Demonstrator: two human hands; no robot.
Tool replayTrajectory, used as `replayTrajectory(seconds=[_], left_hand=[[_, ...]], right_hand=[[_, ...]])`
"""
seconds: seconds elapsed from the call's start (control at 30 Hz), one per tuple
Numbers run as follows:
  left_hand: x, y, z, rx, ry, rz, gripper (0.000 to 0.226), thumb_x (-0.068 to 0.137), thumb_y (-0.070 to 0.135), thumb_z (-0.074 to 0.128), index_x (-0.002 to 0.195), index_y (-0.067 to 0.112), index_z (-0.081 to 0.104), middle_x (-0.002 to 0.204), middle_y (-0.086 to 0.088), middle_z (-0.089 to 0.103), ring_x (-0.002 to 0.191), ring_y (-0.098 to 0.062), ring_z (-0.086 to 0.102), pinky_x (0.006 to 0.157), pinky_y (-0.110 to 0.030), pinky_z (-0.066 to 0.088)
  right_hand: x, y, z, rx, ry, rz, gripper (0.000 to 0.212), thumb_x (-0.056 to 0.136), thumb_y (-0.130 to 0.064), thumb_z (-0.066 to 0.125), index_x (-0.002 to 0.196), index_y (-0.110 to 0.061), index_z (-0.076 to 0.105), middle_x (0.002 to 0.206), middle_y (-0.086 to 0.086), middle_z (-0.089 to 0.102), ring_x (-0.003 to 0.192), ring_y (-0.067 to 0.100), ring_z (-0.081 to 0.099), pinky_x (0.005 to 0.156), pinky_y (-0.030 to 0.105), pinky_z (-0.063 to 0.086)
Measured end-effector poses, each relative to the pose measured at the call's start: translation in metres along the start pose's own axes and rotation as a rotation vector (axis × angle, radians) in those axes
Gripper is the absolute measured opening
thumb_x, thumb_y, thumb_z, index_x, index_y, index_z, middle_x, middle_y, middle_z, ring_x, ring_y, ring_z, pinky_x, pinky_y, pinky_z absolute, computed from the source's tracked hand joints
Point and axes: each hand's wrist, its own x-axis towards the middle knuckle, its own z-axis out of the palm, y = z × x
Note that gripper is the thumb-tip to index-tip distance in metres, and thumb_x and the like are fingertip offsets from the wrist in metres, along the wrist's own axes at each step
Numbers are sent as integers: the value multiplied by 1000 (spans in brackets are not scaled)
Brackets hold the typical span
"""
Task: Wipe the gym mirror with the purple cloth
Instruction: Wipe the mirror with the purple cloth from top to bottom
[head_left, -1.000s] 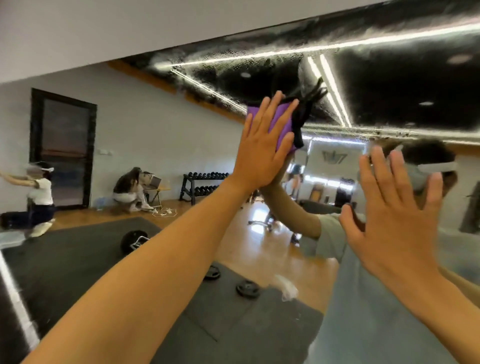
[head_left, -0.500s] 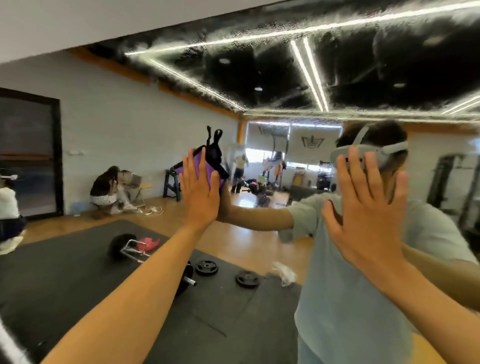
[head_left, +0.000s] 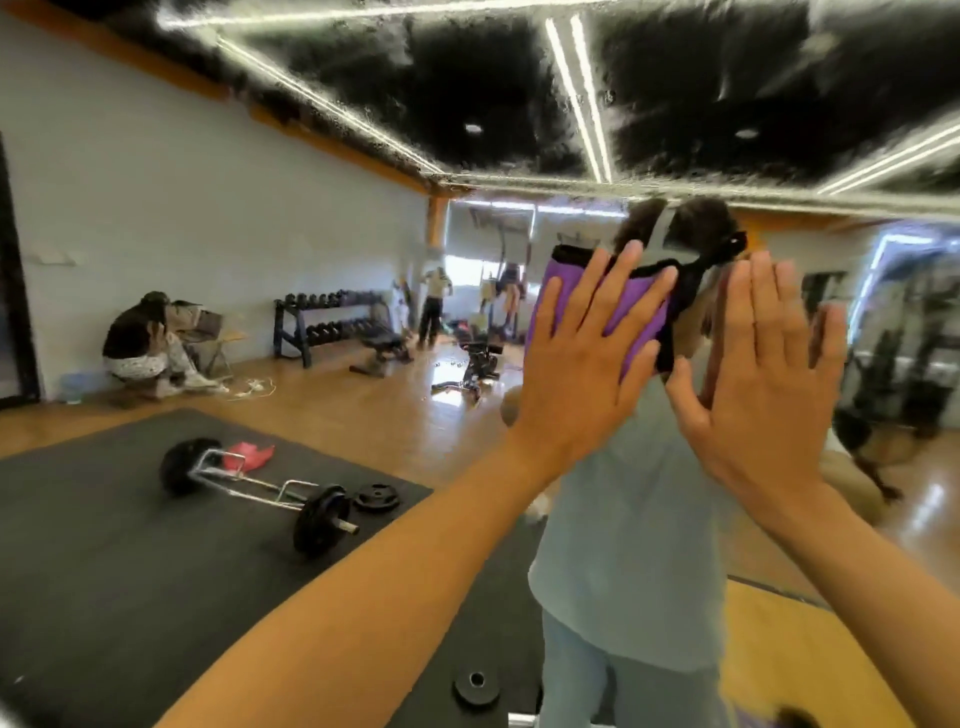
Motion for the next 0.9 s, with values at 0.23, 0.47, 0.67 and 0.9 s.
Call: replayTrajectory(seconds=[0.23, 0.47, 0.67, 0.9], left_hand=[[-81, -69, -4, 16, -30, -56, 54, 111, 39, 38, 164, 27, 30, 174, -8, 20, 163, -25, 9, 131, -52, 8], [-135, -150, -13, -51, 150, -736, 60, 112, 40, 29, 168, 20, 18, 176, -7, 9, 163, -24, 1, 132, -48, 1], [-130, -122, -4, -99, 235, -1049, 66, 109, 48, 20, 168, 19, 16, 176, -11, 7, 163, -30, 2, 130, -58, 5], [-111, 35, 32, -26, 104, -461, 58, 111, 37, 35, 164, 17, 25, 172, -16, 23, 161, -34, 16, 128, -59, 14]], right_hand=[[-12, -3, -1, 5, -62, -10, 77, 102, -40, 41, 167, -17, 7, 175, 3, 5, 162, 21, 2, 128, 57, 3], [-16, -6, 3, 23, -79, -8, 72, 105, -40, 34, 167, -20, 5, 175, -1, -2, 161, 18, -4, 127, 58, -2], [-22, -9, 0, -26, -130, -51, 70, 107, -38, 30, 167, -22, 0, 175, -2, -5, 161, 20, -7, 126, 63, 1], [-44, 7, -9, -31, -228, -202, 63, 110, -39, 23, 167, -24, 0, 175, 3, -2, 161, 27, -2, 126, 61, -1]])
